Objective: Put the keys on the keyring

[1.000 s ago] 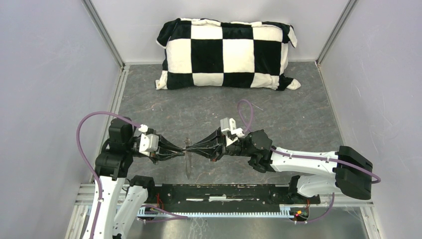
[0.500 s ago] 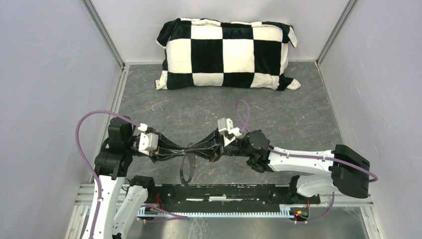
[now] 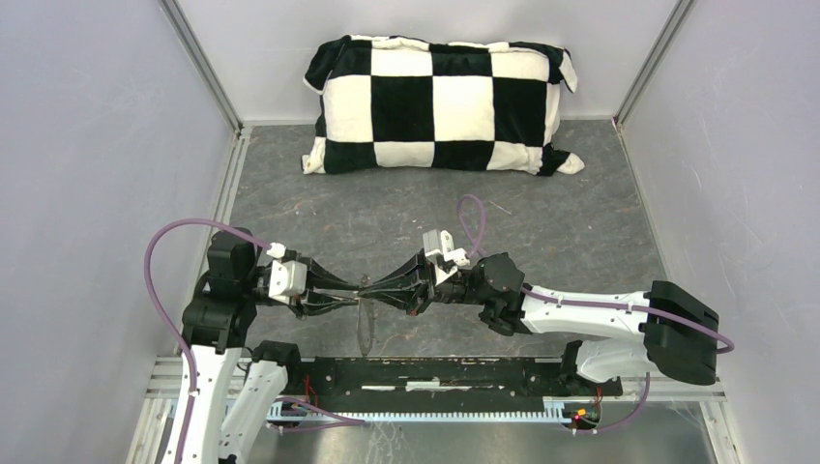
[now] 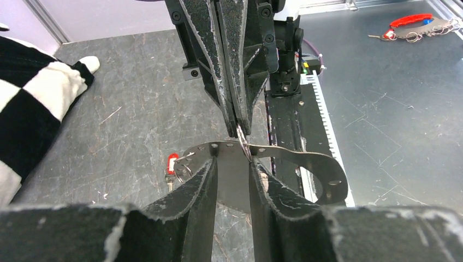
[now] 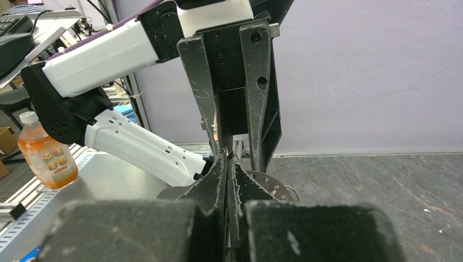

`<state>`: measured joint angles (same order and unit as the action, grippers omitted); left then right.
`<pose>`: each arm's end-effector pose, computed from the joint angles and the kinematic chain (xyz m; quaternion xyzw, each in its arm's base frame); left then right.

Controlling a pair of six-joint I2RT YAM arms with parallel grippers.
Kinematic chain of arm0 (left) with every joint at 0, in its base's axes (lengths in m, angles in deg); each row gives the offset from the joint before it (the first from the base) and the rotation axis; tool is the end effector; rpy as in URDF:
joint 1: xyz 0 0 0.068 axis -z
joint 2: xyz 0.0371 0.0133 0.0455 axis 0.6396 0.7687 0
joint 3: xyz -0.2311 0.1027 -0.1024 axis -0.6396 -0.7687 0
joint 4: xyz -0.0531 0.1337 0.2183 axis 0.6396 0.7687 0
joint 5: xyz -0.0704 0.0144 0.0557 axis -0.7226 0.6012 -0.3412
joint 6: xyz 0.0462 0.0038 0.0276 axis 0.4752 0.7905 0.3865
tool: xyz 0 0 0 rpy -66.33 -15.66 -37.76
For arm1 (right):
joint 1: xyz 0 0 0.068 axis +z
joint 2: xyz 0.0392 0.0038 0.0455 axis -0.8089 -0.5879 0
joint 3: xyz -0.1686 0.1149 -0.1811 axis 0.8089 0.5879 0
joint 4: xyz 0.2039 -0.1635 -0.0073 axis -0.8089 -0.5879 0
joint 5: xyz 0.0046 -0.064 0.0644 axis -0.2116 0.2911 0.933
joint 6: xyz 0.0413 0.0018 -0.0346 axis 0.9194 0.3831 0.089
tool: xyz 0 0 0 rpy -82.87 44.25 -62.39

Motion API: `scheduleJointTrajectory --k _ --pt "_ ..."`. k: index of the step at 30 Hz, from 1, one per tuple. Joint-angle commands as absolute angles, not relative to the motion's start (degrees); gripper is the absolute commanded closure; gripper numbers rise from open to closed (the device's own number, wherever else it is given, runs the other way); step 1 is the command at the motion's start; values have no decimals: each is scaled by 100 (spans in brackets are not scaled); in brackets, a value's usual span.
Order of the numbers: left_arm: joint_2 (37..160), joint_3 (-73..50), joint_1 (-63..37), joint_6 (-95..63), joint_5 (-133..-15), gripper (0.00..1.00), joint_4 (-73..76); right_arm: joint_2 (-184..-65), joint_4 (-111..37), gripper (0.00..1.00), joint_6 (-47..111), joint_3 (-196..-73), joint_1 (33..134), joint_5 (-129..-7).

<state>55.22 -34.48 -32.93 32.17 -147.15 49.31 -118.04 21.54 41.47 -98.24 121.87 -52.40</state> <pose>0.0792 -0.0450 0.3439 0.5502 0.4833 -0.4434 0.5168 0.0938 0.2679 0.3173 -0.3866 0.4151 0.6304 0.5299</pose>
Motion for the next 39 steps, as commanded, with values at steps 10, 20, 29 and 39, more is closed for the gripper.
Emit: scheduleJointTrajectory --k 10,20,29,39 --pt "5422 -3390 -3317 2941 -14693 64 4801 -11546 2370 100 3975 -9744 12208 -5439" --pt "5426 -3311 -3312 2910 -14746 63 4816 -11579 2326 100 3912 -9775 12195 -5503" --pt "5559 -3193 -3316 2757 -14872 76 4827 -11708 2462 100 4006 -9828 12198 -5473" --pt "5533 -3273 -3317 2785 -14978 91 4826 -11815 2854 100 4255 -9793 12215 -5516"
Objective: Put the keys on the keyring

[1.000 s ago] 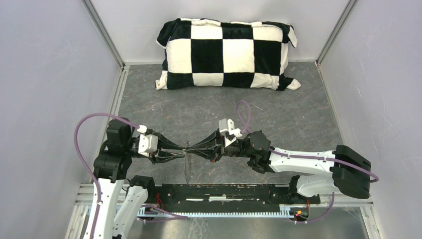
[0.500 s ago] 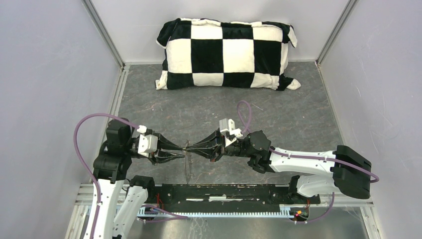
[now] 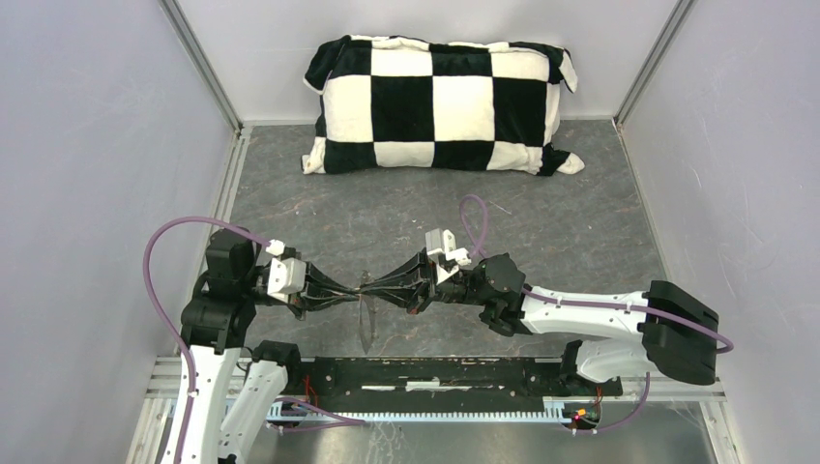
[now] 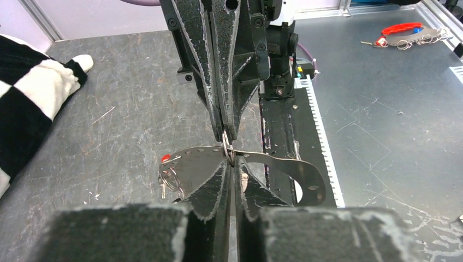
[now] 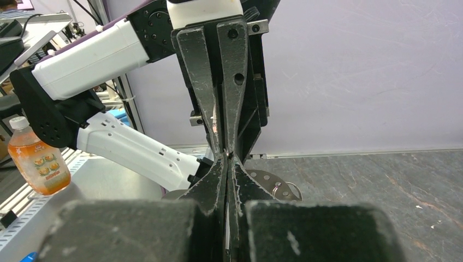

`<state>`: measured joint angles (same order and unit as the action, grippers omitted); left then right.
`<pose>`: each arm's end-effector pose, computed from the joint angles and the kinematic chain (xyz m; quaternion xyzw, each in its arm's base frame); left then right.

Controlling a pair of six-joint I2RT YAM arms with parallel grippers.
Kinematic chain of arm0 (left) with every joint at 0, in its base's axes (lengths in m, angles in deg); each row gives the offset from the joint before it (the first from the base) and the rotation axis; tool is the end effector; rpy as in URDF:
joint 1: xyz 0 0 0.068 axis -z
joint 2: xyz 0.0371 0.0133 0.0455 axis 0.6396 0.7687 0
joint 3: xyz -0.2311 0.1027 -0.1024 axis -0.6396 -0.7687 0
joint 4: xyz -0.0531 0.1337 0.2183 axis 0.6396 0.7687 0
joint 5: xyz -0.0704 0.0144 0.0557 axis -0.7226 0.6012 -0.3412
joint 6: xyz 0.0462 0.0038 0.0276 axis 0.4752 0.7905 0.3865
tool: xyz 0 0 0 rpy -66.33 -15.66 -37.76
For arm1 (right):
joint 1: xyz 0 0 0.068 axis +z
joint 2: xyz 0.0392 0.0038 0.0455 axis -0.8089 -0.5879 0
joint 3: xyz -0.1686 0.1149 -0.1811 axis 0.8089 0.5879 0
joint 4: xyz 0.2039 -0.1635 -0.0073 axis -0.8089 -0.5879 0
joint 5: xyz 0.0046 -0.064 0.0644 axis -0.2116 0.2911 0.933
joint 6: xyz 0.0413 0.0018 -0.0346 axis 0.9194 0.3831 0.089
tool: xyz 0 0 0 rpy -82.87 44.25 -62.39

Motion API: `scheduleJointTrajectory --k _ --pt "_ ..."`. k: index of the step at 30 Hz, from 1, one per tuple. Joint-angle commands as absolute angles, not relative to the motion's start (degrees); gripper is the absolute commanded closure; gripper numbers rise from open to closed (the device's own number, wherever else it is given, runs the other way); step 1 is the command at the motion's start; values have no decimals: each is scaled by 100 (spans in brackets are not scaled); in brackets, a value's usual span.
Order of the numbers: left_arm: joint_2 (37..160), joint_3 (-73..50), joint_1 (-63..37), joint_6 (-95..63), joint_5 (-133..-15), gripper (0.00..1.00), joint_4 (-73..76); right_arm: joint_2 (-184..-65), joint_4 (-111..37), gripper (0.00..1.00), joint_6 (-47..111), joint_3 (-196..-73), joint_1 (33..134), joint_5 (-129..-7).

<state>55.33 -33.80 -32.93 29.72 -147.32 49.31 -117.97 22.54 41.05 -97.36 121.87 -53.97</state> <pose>0.0785 -0.0450 0.3473 0.5419 0.4912 -0.4531 0.5098 0.0940 0.2663 0.3143 -0.3783 0.4186 0.6248 0.5397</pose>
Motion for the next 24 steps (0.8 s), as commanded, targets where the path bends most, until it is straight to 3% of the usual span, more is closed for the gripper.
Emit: scheduleJointTrajectory --k 1,3,13,15,16,24 --pt "5533 -3276 -3312 2838 -14995 94 4823 -11828 2869 100 4278 -9784 12217 -5509" --pt "5541 -3270 -3310 2899 -15021 98 4822 -11838 2905 100 4302 -9768 12226 -5512" --pt "5702 -3224 -3317 3032 -15106 98 4823 -11829 2875 100 4297 -9724 12247 -5450" --pt "5749 -3210 -3312 2998 -15090 80 4823 -11829 2895 100 4298 -9701 12255 -5460" --pt "5753 -3214 -3314 2994 -15089 78 4822 -11826 2918 100 4303 -9696 12247 -5467" --pt "5753 -3238 -3315 3011 -15106 82 4822 -11828 2959 100 4306 -9671 12252 -5484"
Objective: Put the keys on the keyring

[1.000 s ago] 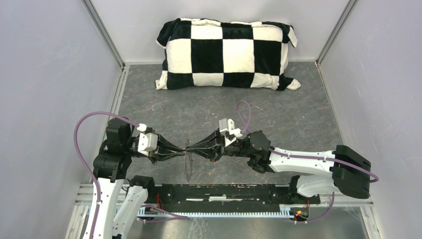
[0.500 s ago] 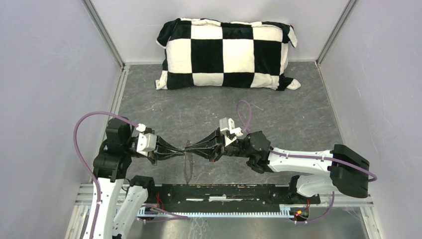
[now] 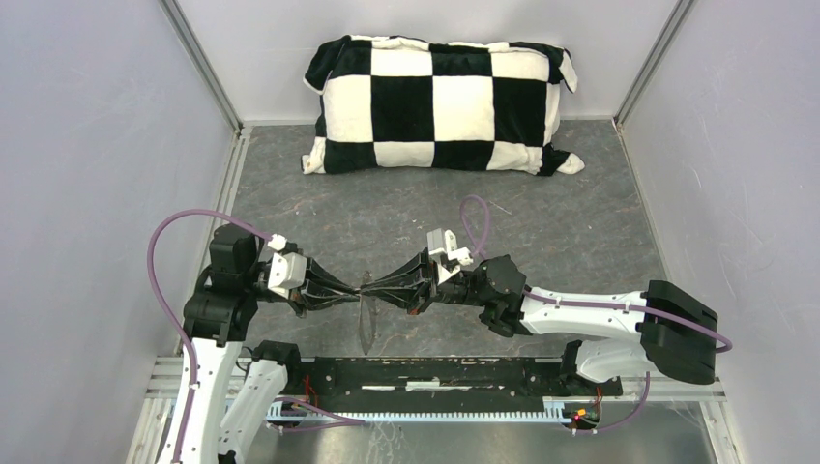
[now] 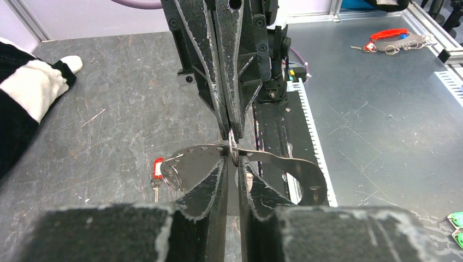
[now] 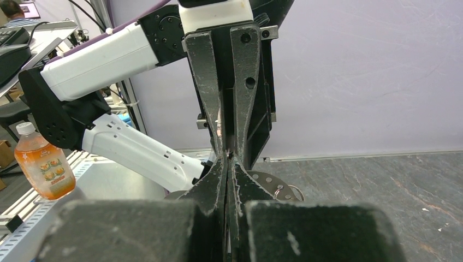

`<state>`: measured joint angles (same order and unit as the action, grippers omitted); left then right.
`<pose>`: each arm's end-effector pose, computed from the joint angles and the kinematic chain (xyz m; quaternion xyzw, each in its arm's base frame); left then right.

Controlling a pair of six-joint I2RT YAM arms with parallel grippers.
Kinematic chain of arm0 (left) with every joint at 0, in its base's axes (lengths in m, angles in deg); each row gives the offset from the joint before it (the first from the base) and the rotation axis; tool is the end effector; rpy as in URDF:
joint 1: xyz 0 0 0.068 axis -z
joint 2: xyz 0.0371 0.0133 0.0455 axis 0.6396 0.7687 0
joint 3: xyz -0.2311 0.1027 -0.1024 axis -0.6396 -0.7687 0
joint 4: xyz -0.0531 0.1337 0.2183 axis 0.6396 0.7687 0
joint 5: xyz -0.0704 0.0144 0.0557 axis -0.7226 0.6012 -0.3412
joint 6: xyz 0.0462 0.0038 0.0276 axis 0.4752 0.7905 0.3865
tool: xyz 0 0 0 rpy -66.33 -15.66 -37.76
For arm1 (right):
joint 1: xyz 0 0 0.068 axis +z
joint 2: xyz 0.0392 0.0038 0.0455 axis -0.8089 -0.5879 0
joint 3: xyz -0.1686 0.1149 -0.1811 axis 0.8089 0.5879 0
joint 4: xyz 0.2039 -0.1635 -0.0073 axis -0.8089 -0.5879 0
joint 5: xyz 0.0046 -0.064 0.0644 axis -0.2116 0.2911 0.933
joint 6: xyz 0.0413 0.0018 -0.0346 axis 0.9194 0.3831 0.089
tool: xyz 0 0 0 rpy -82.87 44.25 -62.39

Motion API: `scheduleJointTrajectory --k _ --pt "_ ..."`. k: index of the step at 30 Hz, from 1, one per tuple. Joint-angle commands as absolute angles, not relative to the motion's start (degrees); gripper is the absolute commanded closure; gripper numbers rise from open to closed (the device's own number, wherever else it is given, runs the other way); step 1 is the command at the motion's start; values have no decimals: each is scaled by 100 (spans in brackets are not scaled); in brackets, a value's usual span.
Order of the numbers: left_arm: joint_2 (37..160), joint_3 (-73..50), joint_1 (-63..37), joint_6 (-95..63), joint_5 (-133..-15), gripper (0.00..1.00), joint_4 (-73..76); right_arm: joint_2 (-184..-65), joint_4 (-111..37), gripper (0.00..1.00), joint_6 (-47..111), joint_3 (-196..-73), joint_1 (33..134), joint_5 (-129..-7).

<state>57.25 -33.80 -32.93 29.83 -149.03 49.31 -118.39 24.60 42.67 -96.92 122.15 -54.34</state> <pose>0.0853 -0.0459 0.3455 0.5380 0.4900 -0.4712 0.4985 0.0928 0.2663 0.3134 -0.3684 0.4162 0.6354 0.5360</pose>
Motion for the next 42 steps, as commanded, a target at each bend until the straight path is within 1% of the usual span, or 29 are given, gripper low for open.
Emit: scheduleJointTrajectory --k 1,6,10,13,16,20,28,29,30,31,32,38,39,41,42 --pt "5753 -3226 -3317 3013 -15114 82 4824 -11828 2968 100 4313 -9670 12249 -5480" --pt "5743 -3207 -3311 3019 -15148 81 4836 -11851 2994 100 4315 -9671 12263 -5483" --pt "5728 -3188 -3312 3015 -15168 70 4832 -11867 3012 100 4330 -9661 12266 -5481" --pt "5696 -3194 -3316 3011 -15190 68 4831 -11858 3012 100 4306 -9663 12271 -5506" --pt "5687 -3215 -3317 3003 -15173 73 4833 -11868 3012 100 4306 -9676 12276 -5493" --pt "5739 -3202 -3317 3002 -15163 76 4832 -11897 3014 100 4306 -9686 12288 -5472" --pt "5760 -3223 -3317 3028 -15229 79 4836 -11943 3053 100 4321 -9696 12303 -5471" --pt "5754 -3225 -3317 3032 -15218 82 4834 -11943 3056 100 4317 -9696 12305 -5471" --pt "5747 -3234 -3317 3037 -15194 92 4836 -11935 3056 100 4315 -9691 12307 -5474" --pt "5733 -3251 -3312 3045 -15169 96 4832 -11927 3056 100 4317 -9688 12311 -5484" --pt "5707 -3269 -3316 3046 -15142 98 4835 -11916 3056 100 4315 -9687 12307 -5485" --pt "5559 -3345 -3312 3189 -15018 98 4823 -11877 3064 99 4334 -9671 12306 -5483" --pt "5561 -3326 -3316 3201 -14988 98 4822 -11852 3052 99 4336 -9658 12307 -5512" --pt "5581 -3294 -3311 3225 -14897 98 4824 -11772 2985 91 4315 -9610 12300 -5574" --pt "5580 -3286 -3316 3244 -14857 98 4822 -11722 2883 85 4283 -9608 12294 -5593"
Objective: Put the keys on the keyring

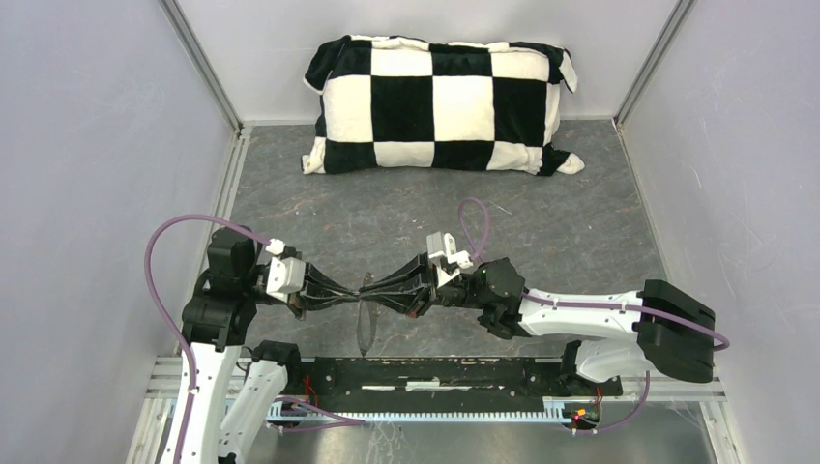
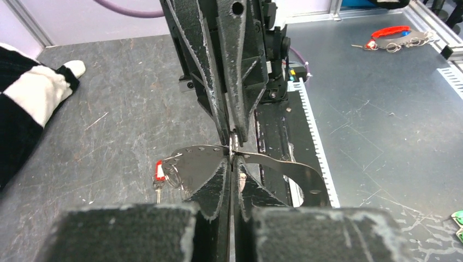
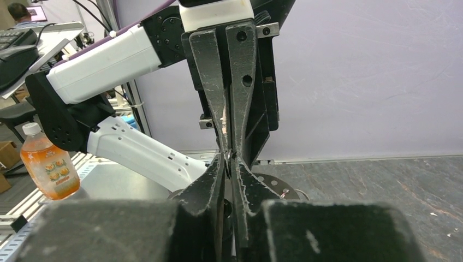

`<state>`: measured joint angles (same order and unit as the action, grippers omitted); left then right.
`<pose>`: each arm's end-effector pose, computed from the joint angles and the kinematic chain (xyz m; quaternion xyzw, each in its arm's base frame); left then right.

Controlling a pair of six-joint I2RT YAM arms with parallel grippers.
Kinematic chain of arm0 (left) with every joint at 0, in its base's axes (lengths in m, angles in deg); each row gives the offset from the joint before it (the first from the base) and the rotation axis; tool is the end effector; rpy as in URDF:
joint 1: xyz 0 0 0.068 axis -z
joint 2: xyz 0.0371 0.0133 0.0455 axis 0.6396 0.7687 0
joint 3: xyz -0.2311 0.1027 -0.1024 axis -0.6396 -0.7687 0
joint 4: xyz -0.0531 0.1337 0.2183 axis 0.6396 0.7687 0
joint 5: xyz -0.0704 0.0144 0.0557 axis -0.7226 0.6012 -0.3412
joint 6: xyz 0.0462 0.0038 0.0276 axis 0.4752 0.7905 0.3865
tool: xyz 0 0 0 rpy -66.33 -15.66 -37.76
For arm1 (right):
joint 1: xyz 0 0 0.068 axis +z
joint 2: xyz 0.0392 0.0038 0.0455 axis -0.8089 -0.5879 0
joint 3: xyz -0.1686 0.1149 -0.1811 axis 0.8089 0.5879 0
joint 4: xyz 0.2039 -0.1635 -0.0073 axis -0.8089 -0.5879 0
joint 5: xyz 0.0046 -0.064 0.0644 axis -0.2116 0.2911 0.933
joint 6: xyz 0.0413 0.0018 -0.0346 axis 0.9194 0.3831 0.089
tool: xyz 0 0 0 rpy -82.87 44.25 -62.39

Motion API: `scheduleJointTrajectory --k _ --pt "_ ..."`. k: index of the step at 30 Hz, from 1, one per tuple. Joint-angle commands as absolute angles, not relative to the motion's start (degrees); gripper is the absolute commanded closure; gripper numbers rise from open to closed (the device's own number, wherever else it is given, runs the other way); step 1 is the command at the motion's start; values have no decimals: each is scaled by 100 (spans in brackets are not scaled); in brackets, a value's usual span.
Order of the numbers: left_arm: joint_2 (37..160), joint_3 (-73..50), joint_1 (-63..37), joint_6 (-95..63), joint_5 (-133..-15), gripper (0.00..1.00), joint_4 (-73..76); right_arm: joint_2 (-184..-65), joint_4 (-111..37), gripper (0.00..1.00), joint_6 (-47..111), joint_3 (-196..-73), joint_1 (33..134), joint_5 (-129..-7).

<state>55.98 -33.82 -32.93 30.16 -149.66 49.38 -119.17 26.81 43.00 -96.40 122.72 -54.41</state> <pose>0.0799 -0.0453 0.3470 0.5444 0.4791 -0.4687 0.5045 0.0903 0.2676 0.3107 -0.3667 0.4094 0.6414 0.5352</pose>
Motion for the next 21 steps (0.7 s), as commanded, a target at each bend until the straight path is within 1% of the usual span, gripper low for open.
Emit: scheduleJointTrajectory --k 1,2,6,8,9,10,12,17,19,21 --pt "5578 -3288 -3317 3267 -14819 98 4828 -11637 2728 78 4240 -9615 12272 -5627" --pt "5578 -3300 -3317 3274 -14784 98 4818 -11551 2535 71 4158 -9606 12253 -5690" --pt "5627 -3320 -3317 3226 -14659 98 4821 -11018 1813 52 3992 -9454 12079 -5929" --pt "5662 -3333 -3317 3214 -14586 98 4819 -10713 1365 39 4020 -9345 11888 -6041" --pt "5684 -3335 -3316 3213 -14561 98 4815 -10514 1084 31 4034 -9276 11788 -6087" --pt "5706 -3345 -3311 3213 -14523 98 4821 -10378 747 21 4033 -9225 11694 -6165" --pt "5760 -3356 -3313 3213 -14429 98 4814 -10062 -87 3 3979 -9161 11534 -6555" --pt "6025 -3420 -3316 3183 -14037 98 4820 -9597 -1978 2 3995 -9005 11298 -7933" --pt "6160 -3433 -3317 3191 -13944 98 4827 -9602 -2364 2 3932 -8897 11242 -8265" --pt "6289 -3455 -3317 3242 -13839 98 4823 -9731 -2401 2 3854 -8677 11167 -8478"
